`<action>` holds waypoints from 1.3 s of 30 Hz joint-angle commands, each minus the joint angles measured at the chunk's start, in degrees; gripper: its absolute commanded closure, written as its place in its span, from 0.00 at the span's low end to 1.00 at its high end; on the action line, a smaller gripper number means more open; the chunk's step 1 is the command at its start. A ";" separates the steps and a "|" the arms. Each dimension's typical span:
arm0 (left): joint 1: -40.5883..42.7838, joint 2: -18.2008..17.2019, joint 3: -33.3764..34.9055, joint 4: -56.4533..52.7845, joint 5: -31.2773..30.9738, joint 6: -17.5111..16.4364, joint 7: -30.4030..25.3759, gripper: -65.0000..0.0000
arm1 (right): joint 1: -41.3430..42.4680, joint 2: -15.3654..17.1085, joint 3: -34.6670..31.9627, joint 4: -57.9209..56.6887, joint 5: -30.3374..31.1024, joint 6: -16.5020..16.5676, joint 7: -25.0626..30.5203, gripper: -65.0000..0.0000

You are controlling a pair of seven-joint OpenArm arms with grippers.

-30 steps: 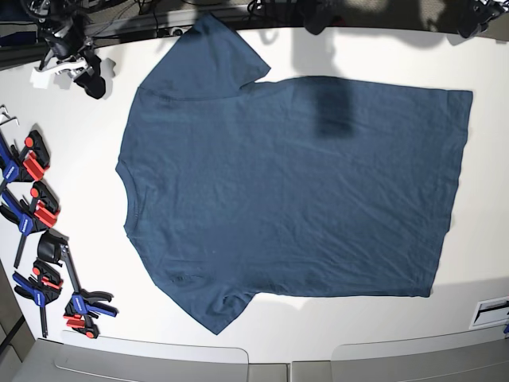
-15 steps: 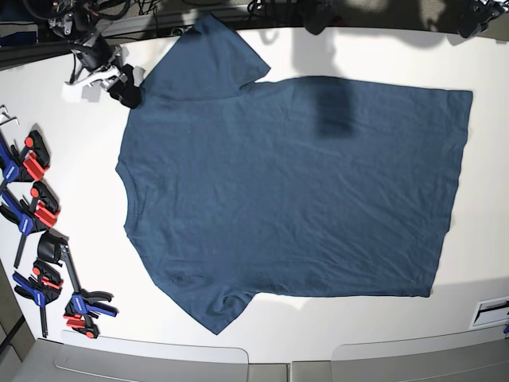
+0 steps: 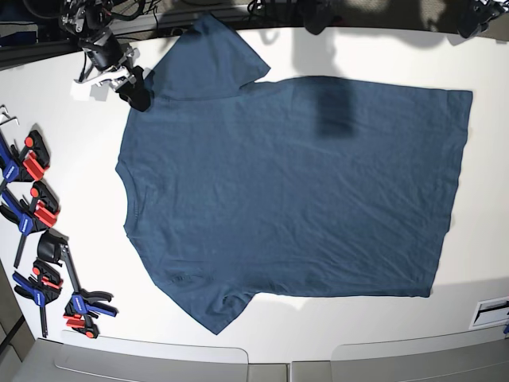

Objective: Fold the T-shirt properly
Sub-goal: 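Move the right gripper to the teal shirt's shoulder and grasp it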

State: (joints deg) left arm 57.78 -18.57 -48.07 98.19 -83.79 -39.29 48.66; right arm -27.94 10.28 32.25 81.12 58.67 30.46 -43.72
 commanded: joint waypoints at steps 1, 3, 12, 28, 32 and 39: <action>0.94 -0.50 -0.63 0.52 -1.21 -0.71 -0.72 0.63 | -0.61 -0.24 -0.20 -0.15 -1.07 -1.14 -2.16 0.55; 0.94 -0.50 -0.63 0.52 -1.21 -0.71 -0.72 0.63 | -0.59 -0.26 -0.20 -0.15 -1.07 -1.14 -2.16 0.56; 0.94 -0.50 -0.63 0.52 -1.21 -0.71 -0.59 0.63 | -0.61 -0.04 -0.20 -0.13 -1.29 -1.16 -2.40 0.62; 0.92 -0.50 -0.63 0.52 -1.21 -0.71 -0.52 0.63 | 1.27 0.00 -0.17 -0.13 -1.51 -1.09 -2.43 1.00; 0.90 -0.52 -0.63 0.52 -1.21 -0.71 -0.57 0.63 | 1.42 -0.11 -0.20 -0.13 -3.87 -1.09 -3.52 1.00; -2.80 -0.83 -0.66 0.52 1.14 -0.71 -0.57 0.59 | 1.42 -0.15 -0.20 -0.13 -4.72 -1.09 -3.76 1.00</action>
State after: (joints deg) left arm 54.06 -18.61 -48.07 98.19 -81.69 -39.44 48.82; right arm -26.33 10.15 32.23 81.34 54.37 30.44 -46.35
